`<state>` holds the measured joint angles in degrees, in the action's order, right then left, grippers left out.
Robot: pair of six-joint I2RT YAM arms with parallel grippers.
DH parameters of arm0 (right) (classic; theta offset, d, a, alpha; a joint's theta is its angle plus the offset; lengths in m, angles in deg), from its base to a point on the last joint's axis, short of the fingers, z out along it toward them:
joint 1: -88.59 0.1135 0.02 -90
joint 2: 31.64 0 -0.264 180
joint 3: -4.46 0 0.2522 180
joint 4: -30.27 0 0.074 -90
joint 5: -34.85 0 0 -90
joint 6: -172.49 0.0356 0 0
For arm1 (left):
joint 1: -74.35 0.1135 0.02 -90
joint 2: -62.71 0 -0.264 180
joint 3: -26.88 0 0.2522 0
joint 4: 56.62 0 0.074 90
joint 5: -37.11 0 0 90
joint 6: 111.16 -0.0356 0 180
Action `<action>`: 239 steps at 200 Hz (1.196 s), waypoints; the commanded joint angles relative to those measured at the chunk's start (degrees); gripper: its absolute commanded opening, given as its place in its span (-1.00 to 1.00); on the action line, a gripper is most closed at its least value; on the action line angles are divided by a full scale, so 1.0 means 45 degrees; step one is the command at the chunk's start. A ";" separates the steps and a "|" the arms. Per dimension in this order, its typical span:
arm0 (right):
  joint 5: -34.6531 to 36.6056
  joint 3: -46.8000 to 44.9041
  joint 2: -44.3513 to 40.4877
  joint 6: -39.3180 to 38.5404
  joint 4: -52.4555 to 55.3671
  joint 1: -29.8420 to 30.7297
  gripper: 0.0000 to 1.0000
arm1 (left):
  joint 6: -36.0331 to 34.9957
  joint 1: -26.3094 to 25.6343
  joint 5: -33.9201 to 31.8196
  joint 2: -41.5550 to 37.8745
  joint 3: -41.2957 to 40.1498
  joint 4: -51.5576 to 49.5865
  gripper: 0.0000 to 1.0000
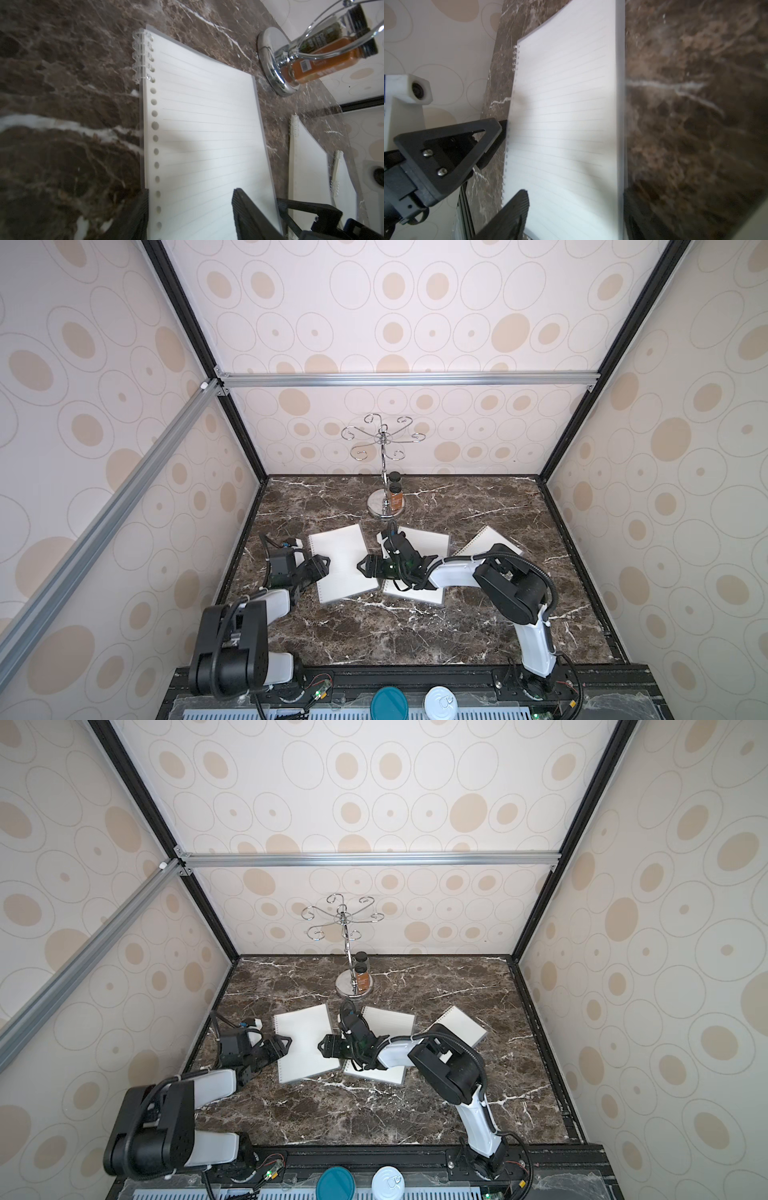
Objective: Tear off pages from different notebooks
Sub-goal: Move the notebook to the center of the board, then open the notebook at the center of the board.
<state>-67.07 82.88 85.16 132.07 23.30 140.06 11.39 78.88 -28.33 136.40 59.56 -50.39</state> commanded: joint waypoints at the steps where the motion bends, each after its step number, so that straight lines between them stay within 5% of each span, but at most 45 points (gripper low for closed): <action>1: -0.0227 -0.0650 -0.0748 0.0163 -0.0406 0.0603 0.47 | 0.0329 -0.0381 -0.0556 -0.1880 -0.0481 -0.0563 0.37; 28: 0.0136 -0.1143 -0.1239 0.0317 -0.0566 0.0732 0.46 | 0.0115 -0.0392 -0.1793 -0.3315 -0.0438 -0.1685 0.51; 91: 0.0224 -0.1167 -0.0889 0.0649 -0.0965 0.0751 0.45 | -0.0693 -0.0425 -0.3313 -0.2763 0.0663 -0.3485 0.62; 138: 0.0065 -0.1030 -0.0760 0.0813 -0.1292 0.0750 0.41 | -0.0979 -0.2620 -0.5107 -0.2440 0.2442 -0.4704 0.57; 180: -0.0601 -0.0999 -0.0569 0.1147 -0.2484 0.0771 -0.30 | -0.1369 -0.2936 -0.5045 -0.1474 0.3776 -0.5223 0.57; 239: -0.0654 -0.0595 -0.0251 0.1514 -0.2915 0.0840 -0.30 | -0.1729 -0.3509 -0.5221 -0.0617 0.5563 -0.6298 0.59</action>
<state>-69.43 78.53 82.69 136.92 13.10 143.40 5.62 64.48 -50.06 132.64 79.84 -74.70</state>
